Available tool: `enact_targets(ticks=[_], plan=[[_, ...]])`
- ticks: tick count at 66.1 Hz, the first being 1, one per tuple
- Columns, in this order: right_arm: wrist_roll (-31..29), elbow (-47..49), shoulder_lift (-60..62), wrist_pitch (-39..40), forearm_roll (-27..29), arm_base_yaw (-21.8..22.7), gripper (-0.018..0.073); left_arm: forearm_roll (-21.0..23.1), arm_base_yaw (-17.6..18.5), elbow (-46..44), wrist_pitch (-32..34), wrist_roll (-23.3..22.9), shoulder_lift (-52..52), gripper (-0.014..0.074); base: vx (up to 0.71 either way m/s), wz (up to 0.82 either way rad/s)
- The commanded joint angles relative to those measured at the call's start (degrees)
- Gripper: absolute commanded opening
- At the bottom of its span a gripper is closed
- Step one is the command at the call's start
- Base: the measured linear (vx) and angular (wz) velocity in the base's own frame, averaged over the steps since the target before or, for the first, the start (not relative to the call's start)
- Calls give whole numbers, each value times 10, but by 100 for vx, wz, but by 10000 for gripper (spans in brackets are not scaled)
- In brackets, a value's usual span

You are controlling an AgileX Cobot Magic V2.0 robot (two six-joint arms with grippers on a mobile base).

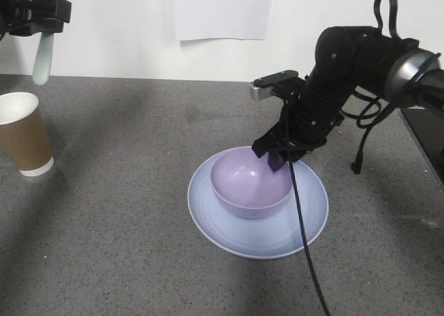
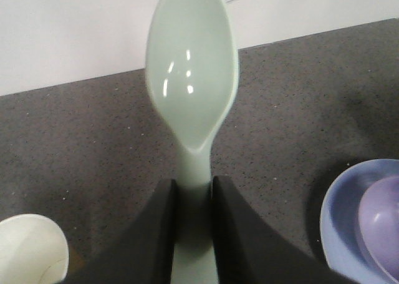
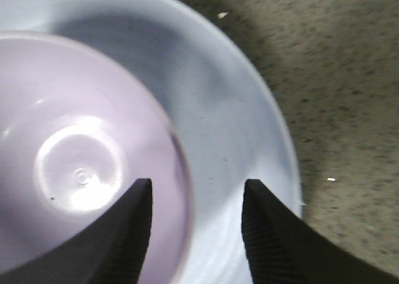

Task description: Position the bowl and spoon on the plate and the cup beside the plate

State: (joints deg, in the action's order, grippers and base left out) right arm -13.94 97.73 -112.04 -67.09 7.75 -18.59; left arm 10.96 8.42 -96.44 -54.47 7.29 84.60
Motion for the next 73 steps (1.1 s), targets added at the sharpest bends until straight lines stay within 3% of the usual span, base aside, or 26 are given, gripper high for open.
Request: enact_targets(ticks=[1,16,24,32,41,53,61,73], plan=[[11,17,61,30,-23,0,350,56,4,-18,32,37,-21,1,0,0],[23,17,174,84,-41,0,349,193,4,-18,22,193,-20,3,0,0],[28,17,244,104,-45,0,349,235,8,-19,22,218,-10,3,0,0],[29,17,315,106,-45,0,349,237,40,-20,20,237,13,3,0,0],[30,16,385,97,-45,0,349,211,87,-47,4,237,57,3,0,0],[30,16,454,66,-49,0,349,146,149,-128,-78,211,143,3,0,0],[30,15,480,31,-59,0,349,77,190,-196,-141,179,204,3,0,0],[39,13,491,-10,-110,0,349,-27,256,-232,-152,158,254,3,0,0]])
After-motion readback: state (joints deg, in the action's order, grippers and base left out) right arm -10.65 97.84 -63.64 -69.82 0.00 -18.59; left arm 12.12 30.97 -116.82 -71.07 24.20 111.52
